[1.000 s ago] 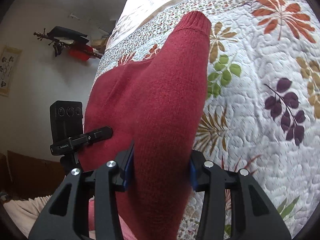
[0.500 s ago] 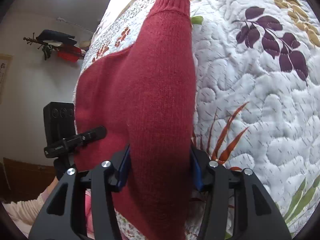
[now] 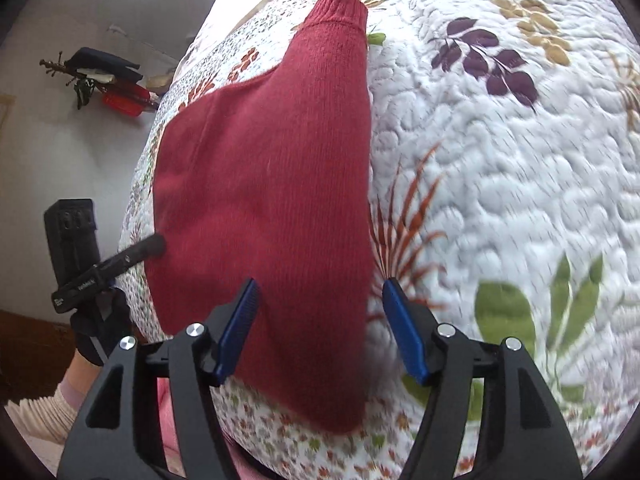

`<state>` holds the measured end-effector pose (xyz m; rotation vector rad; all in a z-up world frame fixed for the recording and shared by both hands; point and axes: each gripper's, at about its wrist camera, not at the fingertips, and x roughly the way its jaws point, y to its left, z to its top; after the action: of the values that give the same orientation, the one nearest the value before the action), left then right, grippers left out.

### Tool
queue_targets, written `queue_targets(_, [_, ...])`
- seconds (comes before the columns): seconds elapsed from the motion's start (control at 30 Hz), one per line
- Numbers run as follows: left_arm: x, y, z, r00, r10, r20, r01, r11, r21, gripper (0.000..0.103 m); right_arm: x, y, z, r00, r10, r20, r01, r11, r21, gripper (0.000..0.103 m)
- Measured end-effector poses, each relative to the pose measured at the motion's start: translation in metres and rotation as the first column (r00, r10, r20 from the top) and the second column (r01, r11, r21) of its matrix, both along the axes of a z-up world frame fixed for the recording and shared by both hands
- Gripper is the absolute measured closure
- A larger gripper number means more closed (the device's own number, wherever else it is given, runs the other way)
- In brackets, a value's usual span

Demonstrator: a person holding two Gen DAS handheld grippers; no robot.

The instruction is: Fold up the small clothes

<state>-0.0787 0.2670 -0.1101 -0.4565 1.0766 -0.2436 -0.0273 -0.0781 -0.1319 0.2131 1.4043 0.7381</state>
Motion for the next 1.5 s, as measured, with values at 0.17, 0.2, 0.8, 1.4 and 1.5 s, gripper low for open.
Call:
queue_targets(0.17, [-0.038,-0.008,0.021,0.998,0.015,0.064,-0.021,0.996,0.088,0.037,-0.028,-0.009,-0.005,1.000,0.005,-0.009,-0.006,1.000,-0.024,0.041])
queue_targets(0.2, [-0.046,-0.014,0.023,0.997,0.013,0.073,-0.020,0.995,0.102,0.037,-0.030,-0.008,-0.007,1.000,0.003,-0.014,-0.003,1.000,-0.023,0.045])
queue_targets(0.8, [-0.074,-0.010,-0.038,0.997,0.060,-0.055,-0.051,0.989,0.142,0.037,-0.053,-0.015,-0.028,0.998,-0.052,-0.031,0.050,0.997,-0.052,0.071])
queue_targets(1.4, [-0.098,-0.015,-0.009,0.985,0.152,-0.078,-0.130,0.964,0.231,0.030,-0.081,-0.009,0.016,0.985,-0.080,0.152,0.115,0.964,-0.239,0.028])
queue_targets(1.5, [-0.107,-0.015,-0.001,0.981,0.177,-0.077,-0.154,0.957,0.246,0.028,-0.089,-0.005,0.025,0.981,-0.079,0.178,0.124,0.959,-0.255,0.021])
